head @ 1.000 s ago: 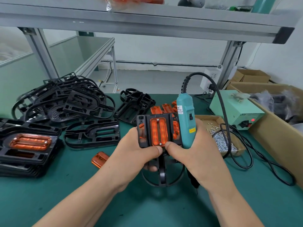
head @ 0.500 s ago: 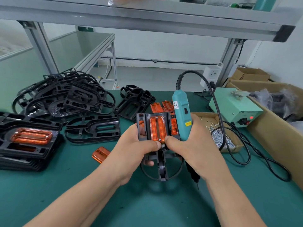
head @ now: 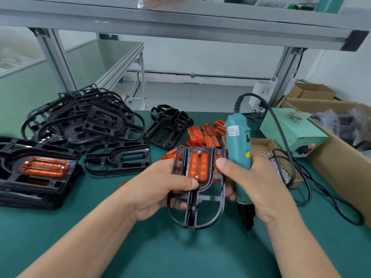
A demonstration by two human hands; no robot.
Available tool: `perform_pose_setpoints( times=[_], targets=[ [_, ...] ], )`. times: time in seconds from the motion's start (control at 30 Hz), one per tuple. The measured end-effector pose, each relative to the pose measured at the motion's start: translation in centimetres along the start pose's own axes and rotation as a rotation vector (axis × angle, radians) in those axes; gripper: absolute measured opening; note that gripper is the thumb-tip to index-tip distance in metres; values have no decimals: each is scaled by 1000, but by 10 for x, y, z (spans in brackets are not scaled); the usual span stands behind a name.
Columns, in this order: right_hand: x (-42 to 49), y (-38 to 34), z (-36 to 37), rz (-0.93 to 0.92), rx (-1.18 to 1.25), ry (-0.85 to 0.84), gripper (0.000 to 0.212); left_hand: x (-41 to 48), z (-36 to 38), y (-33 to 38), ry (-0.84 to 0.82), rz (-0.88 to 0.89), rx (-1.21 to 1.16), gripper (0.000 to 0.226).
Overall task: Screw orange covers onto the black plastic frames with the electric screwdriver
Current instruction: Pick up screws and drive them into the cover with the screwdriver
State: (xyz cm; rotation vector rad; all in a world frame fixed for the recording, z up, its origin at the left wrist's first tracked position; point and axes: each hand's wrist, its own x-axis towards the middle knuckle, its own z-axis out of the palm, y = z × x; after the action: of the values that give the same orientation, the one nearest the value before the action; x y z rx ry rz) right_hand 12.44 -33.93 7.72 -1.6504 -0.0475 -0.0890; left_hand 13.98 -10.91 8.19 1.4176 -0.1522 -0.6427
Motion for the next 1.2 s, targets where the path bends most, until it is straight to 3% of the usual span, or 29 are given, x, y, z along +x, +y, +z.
perform_pose_setpoints(
  times=[0.13, 0.27, 0.4, 0.5, 0.63, 0.8, 1.03, 1.13, 1.2],
  targets=[
    [3, -6, -22, -27, 215, 138, 27, 0, -1, -2, -107, -16, 29, 27],
    [4, -12, -37, -176, 418, 346, 13, -1, -7, -2, -272, -21, 115, 23],
    [0, -20, -39, -308, 655, 488, 9, -1, -9, -8, -305, -85, 268, 37],
    [-7, -23, -37, -355, 742, 381, 7, 0, -9, -10, -295, -133, 419, 37],
    [-14, -22, -25, -316, 782, 191, 15, -4, -8, -6, -289, -68, 728, 56],
    [-20, -19, -5, -262, 753, 54, 15, -6, -6, -5, -227, -41, 975, 60],
    [-26, -17, 7, -261, 691, 3, 14, -5, -16, -6, -219, 4, 1081, 60],
    [-26, -18, 8, -274, 669, -10, 14, -7, -23, -4, -269, 11, 1039, 68],
    [-27, -18, 10, -293, 654, -25, 10, -6, -23, -4, -316, 44, 971, 61]
  ],
)
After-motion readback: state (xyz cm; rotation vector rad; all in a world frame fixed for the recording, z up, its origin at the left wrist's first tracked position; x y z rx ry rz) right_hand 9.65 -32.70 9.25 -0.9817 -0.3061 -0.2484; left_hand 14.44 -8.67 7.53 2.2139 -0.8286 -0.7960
